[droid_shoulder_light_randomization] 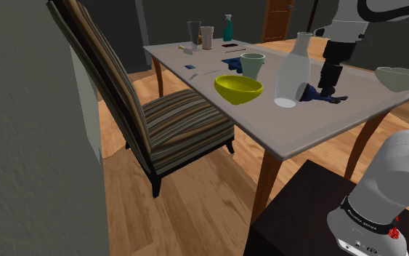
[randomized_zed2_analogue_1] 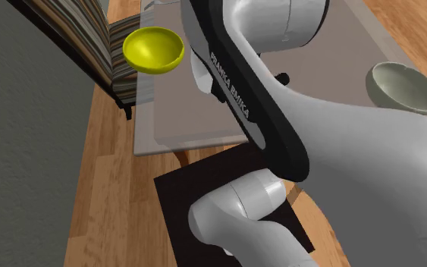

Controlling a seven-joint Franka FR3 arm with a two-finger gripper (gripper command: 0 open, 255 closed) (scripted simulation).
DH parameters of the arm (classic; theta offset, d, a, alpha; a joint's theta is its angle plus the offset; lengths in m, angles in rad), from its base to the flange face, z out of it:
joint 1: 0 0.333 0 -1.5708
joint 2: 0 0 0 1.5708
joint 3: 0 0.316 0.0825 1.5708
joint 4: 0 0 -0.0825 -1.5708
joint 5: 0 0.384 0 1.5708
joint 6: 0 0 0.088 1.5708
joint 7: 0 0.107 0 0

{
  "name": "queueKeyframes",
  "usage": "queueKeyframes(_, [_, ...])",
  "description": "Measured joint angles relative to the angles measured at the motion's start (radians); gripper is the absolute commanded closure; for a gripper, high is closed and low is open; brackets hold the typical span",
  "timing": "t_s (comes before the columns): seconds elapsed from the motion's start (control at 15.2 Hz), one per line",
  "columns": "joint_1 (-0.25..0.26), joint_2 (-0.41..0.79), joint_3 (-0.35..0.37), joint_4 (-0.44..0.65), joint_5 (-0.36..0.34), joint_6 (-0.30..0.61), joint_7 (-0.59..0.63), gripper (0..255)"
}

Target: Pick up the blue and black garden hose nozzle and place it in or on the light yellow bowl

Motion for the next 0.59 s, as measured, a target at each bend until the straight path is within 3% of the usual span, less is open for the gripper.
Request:
queueKeyframes(0.4, [0.080, 0.050, -0.264, 0.053, -0.068, 0.085, -0.361, 0])
queueKeyframes(0.59, [0.091, 0.054, -0.301, 0.044, -0.077, 0.109, -0.409, 0])
